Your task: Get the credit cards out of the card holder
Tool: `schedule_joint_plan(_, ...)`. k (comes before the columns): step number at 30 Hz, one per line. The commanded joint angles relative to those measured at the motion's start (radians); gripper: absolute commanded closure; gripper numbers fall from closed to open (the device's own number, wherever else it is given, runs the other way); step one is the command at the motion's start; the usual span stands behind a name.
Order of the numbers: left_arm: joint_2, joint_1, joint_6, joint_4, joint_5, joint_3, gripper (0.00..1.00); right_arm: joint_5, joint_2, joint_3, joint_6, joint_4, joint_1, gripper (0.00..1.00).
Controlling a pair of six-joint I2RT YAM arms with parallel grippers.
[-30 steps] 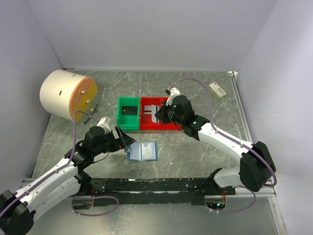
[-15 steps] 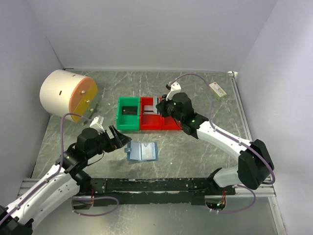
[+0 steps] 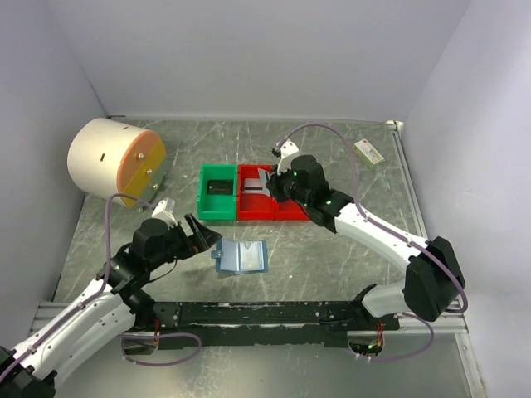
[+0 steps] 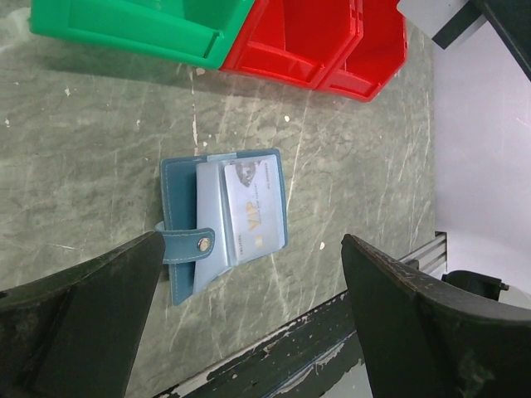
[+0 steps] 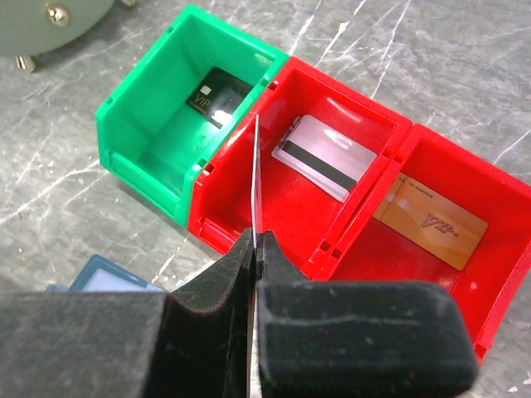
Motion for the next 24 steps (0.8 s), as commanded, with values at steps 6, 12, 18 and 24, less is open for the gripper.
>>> schedule_joint_plan(6, 0.041, 0.005, 0.033, 0.062, -0.039, 0.004, 0.00, -0.032, 0.086, 0.103, -0.141, -0.117, 0.001, 1.00)
schedule_joint_plan(12, 0.081, 0.005, 0.074, 0.060, -0.035, 0.026, 0.00, -0.024, 0.231, 0.190, -0.259, -0.162, 0.044, 1.00)
schedule_joint_plan(18, 0.126, 0.006, 0.089, 0.052, -0.020, 0.037, 0.00, 0.151, 0.351, 0.279, -0.454, -0.192, 0.109, 1.00)
schedule_joint_plan(24, 0.111, 0.006, 0.091, 0.044, -0.016, 0.034, 0.00, 0.324, 0.403, 0.232, -0.668, -0.067, 0.127, 1.00)
